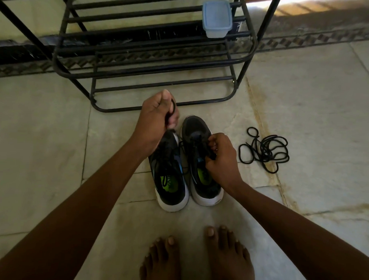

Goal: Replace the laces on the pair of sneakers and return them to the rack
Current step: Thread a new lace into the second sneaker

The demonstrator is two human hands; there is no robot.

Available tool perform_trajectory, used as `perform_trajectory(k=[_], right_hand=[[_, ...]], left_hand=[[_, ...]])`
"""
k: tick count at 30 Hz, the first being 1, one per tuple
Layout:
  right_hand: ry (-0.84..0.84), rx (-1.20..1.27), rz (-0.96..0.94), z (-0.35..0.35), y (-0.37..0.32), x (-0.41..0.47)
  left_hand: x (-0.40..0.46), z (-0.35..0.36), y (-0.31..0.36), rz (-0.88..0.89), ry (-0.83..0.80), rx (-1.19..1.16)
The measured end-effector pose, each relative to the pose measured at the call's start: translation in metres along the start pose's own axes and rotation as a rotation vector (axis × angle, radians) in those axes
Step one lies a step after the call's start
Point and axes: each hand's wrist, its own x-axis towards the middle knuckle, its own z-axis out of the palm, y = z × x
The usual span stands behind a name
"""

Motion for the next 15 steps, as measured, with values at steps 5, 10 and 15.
perform_trajectory(k=[5, 10, 15], right_hand=[[-0.016, -0.012, -0.031, 0.002, -0.002, -0.001], [-0.005, -0.055, -0.045, 0.005, -0.001, -0.001], [0.008, -0.073, -0.064, 0.004, -0.001, 0.0]], left_hand=[[-0.02, 0.019, 0.01, 0.019, -0.033, 0.744], [-0.028, 0.027, 0.013, -0.192, -0.287, 1.512], [-0.028, 0.011, 0.009, -0.422, -0.64, 1.024]])
